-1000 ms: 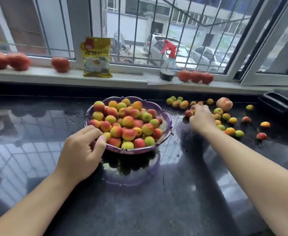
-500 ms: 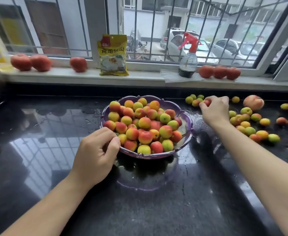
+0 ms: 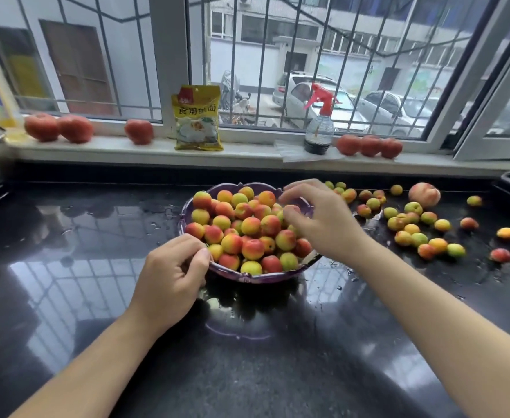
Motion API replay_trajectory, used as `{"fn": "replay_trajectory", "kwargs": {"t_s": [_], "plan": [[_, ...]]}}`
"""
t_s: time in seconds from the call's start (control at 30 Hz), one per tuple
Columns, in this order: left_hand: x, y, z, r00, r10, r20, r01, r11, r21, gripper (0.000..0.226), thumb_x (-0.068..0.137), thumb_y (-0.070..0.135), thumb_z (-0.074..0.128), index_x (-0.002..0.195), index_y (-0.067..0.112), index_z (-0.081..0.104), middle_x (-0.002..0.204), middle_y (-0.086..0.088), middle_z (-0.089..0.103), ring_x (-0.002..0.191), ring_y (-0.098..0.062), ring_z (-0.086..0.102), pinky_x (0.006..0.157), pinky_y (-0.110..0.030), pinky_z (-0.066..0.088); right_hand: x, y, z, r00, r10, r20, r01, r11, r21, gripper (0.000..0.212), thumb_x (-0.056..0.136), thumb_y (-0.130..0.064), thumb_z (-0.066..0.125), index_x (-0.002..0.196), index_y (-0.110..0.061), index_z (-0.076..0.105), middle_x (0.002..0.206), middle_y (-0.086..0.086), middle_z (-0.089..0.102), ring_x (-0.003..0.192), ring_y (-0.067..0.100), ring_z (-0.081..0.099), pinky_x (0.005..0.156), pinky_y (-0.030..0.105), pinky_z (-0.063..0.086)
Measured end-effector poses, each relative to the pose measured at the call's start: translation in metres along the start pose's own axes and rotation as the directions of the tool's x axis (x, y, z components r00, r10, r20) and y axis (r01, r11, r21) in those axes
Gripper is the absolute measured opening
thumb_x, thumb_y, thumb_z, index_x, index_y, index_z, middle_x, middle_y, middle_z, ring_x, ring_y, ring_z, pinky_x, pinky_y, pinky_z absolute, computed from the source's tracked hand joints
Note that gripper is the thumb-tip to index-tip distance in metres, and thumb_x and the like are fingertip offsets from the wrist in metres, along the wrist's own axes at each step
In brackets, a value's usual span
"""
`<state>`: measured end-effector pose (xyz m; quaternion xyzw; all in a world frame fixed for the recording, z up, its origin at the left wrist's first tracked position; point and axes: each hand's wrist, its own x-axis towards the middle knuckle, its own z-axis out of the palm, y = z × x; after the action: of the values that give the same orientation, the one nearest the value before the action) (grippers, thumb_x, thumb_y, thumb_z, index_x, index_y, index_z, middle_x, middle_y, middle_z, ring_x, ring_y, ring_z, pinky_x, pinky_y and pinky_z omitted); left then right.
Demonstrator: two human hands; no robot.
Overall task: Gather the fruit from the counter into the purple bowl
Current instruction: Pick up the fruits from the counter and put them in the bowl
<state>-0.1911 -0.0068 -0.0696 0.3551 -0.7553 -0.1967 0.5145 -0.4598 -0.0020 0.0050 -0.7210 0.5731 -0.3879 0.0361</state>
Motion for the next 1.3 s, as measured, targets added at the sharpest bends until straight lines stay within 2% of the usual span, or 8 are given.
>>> {"fn": "replay_trajectory", "kwargs": {"t_s": [0.2, 0.3, 0.47, 0.73, 0.87, 0.97, 1.13, 1.3], "plan": [[0.001, 0.0, 0.005, 0.999, -0.005, -0.033, 0.006, 0.999, 0.049, 0.038, 0.097, 0.033, 0.045, 0.064, 0.018, 0.057, 0.064, 0.005, 0.058, 0.063, -0.019, 0.059, 0.057, -0.042, 0.047, -0.02, 0.077, -0.021, 0.842, 0.443, -0.309, -0.45, 0.892, 0.053, 0.019, 0.091, -0.007, 0.058, 0.093, -0.02, 0.071, 0.093, -0.005, 0.068, 0.096, 0.02, 0.064, 0.08, 0.026, 0.043], [0.002, 0.0, 0.01, 0.998, -0.008, -0.063, 0.014, 0.995, 0.098, 0.04, 0.097, 0.033, 0.044, 0.062, 0.018, 0.055, 0.06, 0.004, 0.057, 0.061, -0.02, 0.057, 0.055, -0.038, 0.044, -0.023, 0.125, -0.011, 0.797, 0.545, -0.259, -0.591, 0.791, -0.154, 0.027, 0.089, -0.009, 0.057, 0.114, -0.012, 0.068, 0.121, 0.015, 0.063, 0.113, 0.032, 0.056, 0.092, 0.033, 0.043], [0.002, 0.0, 0.012, 0.997, 0.004, -0.074, 0.003, 0.995, 0.1, 0.039, 0.096, 0.032, 0.045, 0.061, 0.018, 0.054, 0.059, 0.004, 0.055, 0.061, -0.02, 0.056, 0.055, -0.032, 0.042, 0.011, 0.172, -0.003, 0.803, 0.556, -0.216, -0.584, 0.66, -0.473, 0.05, 0.096, -0.026, 0.049, 0.146, -0.02, 0.047, 0.155, 0.021, 0.026, 0.136, 0.046, 0.033, 0.115, 0.045, 0.028], [0.003, -0.003, 0.011, 0.999, -0.011, -0.053, 0.015, 0.997, 0.08, 0.041, 0.096, 0.03, 0.046, 0.062, 0.01, 0.054, 0.06, -0.003, 0.055, 0.059, -0.023, 0.055, 0.056, -0.048, 0.044, 0.031, 0.186, -0.003, 0.791, 0.546, -0.277, -0.609, 0.655, -0.448, 0.033, 0.095, -0.017, 0.05, 0.122, -0.002, 0.063, 0.137, 0.022, 0.041, 0.115, 0.047, 0.052, 0.104, 0.045, 0.042], [0.003, -0.003, 0.01, 0.999, -0.013, -0.046, 0.017, 0.996, 0.082, 0.042, 0.097, 0.031, 0.045, 0.062, 0.009, 0.054, 0.059, -0.002, 0.055, 0.059, -0.023, 0.055, 0.055, -0.05, 0.045, 0.04, 0.109, -0.018, 0.862, 0.39, -0.324, -0.438, 0.895, -0.088, 0.025, 0.094, -0.024, 0.064, 0.115, -0.013, 0.071, 0.118, 0.011, 0.064, 0.107, 0.027, 0.063, 0.094, 0.029, 0.047], [0.003, -0.002, 0.01, 0.999, -0.019, -0.038, 0.021, 0.998, 0.067, 0.04, 0.097, 0.031, 0.045, 0.063, 0.013, 0.055, 0.06, 0.0, 0.056, 0.059, -0.021, 0.056, 0.055, -0.049, 0.045, 0.032, 0.017, -0.023, 0.969, 0.22, -0.111, -0.196, 0.961, 0.195, 0.021, 0.095, -0.031, 0.068, 0.113, -0.02, 0.069, 0.102, -0.005, 0.072, 0.093, 0.01, 0.068, 0.081, 0.022, 0.053], [0.0, -0.001, 0.005, 0.999, -0.031, -0.017, 0.031, 0.999, 0.027, 0.035, 0.097, 0.033, 0.047, 0.067, 0.018, 0.057, 0.065, 0.005, 0.058, 0.064, -0.02, 0.059, 0.059, -0.043, 0.047, 0.016, -0.047, 0.02, 0.958, -0.121, 0.26, 0.148, 0.985, -0.087, 0.023, 0.096, -0.034, 0.066, 0.116, -0.026, 0.071, 0.106, -0.012, 0.067, 0.099, 0.006, 0.061, 0.09, 0.032, 0.054], [-0.004, 0.0, 0.0, 0.999, -0.038, 0.028, 0.038, 0.999, -0.011, 0.029, 0.097, 0.035, 0.05, 0.075, 0.021, 0.063, 0.075, 0.007, 0.061, 0.072, -0.02, 0.063, 0.064, -0.043, 0.051, 0.011, -0.036, 0.034, 0.959, -0.052, 0.28, 0.102, 0.98, -0.169, 0.032, 0.096, -0.041, 0.061, 0.126, -0.032, 0.067, 0.123, -0.012, 0.062, 0.116, 0.013, 0.051, 0.104, 0.041, 0.044]]}}
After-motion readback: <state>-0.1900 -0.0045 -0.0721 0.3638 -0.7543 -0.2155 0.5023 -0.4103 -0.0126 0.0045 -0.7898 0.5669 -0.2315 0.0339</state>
